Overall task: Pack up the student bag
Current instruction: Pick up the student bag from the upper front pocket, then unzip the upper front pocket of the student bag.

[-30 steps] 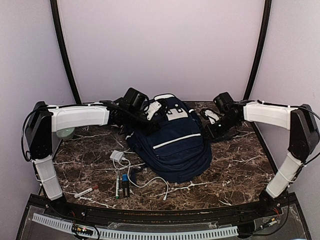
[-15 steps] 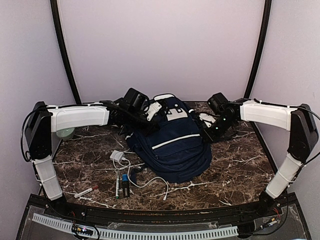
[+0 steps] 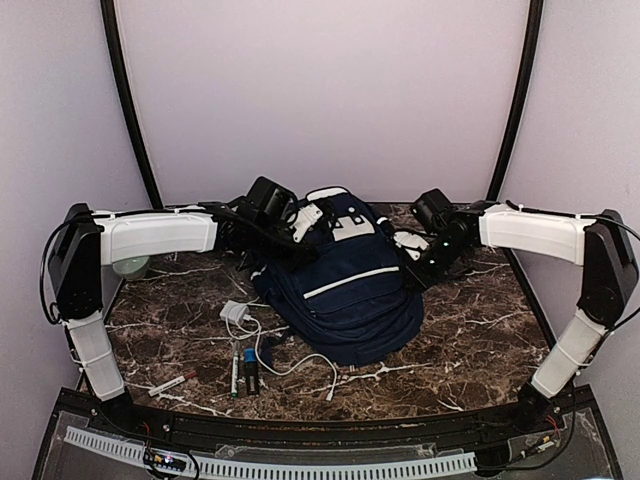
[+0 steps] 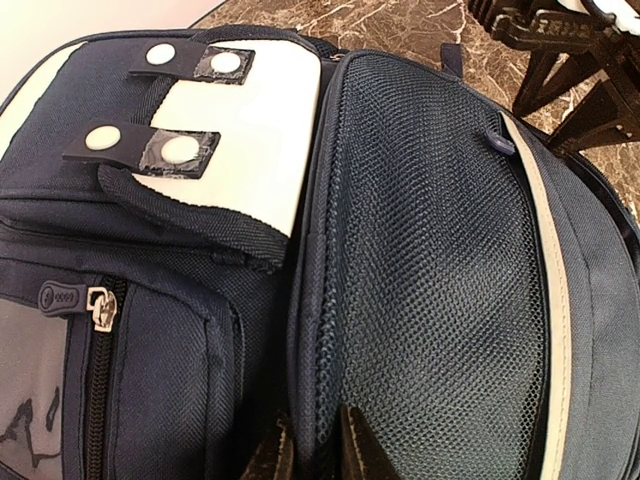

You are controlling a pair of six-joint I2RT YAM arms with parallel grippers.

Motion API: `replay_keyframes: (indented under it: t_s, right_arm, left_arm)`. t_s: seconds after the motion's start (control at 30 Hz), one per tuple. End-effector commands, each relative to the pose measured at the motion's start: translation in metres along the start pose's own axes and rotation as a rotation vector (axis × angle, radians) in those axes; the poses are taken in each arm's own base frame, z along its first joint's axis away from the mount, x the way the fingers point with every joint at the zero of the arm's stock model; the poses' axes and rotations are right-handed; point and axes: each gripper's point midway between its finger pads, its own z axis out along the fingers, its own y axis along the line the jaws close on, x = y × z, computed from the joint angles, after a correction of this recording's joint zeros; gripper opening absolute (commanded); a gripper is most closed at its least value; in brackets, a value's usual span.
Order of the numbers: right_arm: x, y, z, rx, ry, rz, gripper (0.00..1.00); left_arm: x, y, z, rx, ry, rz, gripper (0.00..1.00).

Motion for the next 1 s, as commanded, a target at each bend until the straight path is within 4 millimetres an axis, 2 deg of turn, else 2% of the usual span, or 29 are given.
replay_keyframes:
  t_s: [0.0,0.17,0.3,0.43,0.5,0.6,0.63,0.73,0.8,0.83,0.9,0.93,0.97]
  right_arm:
    - [-0.053,-0.011,-0.007,0.081,-0.210,-0.130,0.38]
    - [-0.062,0.003,-0.011,0.030,-0.295,-0.304,0.40]
    - [-0.062,0.018,-0.006,-0.044,-0.351,-0.411,0.39]
    - [-0.063,0.023,-0.007,-0.066,-0.376,-0.485,0.37]
    - [-0.058,0.027,-0.003,-0.098,-0.376,-0.524,0.31]
    - [-0.056,0.023,0.003,-0.111,-0.363,-0.524,0.06]
    - [-0.055,0.020,0.003,-0.119,-0.351,-0.497,0.00]
    - [-0.054,0.015,-0.009,-0.152,-0.358,-0.418,0.00]
    - [-0.047,0.013,-0.018,-0.142,-0.367,-0.390,0.00]
    - [-0.042,0.013,-0.022,-0.133,-0.373,-0.380,0.00]
    - [-0.036,0.017,-0.029,-0.139,-0.391,-0.337,0.00]
    - [-0.032,0.021,-0.030,-0.154,-0.394,-0.310,0.00]
    - [-0.030,0.025,-0.033,-0.176,-0.397,-0.274,0.00]
  left_arm:
    - [0.034,0.009,-0.006,-0.046,0.109,-0.007,0.18]
    - [0.036,0.009,-0.006,-0.048,0.109,-0.003,0.18]
    - [0.036,0.009,-0.006,-0.050,0.110,-0.003,0.18]
    - [0.036,0.009,-0.008,-0.052,0.113,-0.003,0.18]
    - [0.037,0.010,-0.008,-0.055,0.115,0.000,0.18]
    - [0.038,0.010,-0.008,-0.059,0.116,0.001,0.18]
    - [0.037,0.011,-0.008,-0.059,0.114,-0.001,0.18]
    - [0.038,0.011,-0.011,-0.064,0.114,-0.002,0.18]
    - [0.038,0.011,-0.012,-0.064,0.109,0.003,0.18]
    - [0.034,0.009,-0.014,-0.048,0.097,0.012,0.20]
    - [0.025,-0.015,-0.016,0.087,0.098,0.057,0.29]
    - [0.015,-0.036,-0.019,0.177,0.092,0.096,0.35]
    - [-0.006,-0.049,-0.025,0.231,0.056,0.132,0.40]
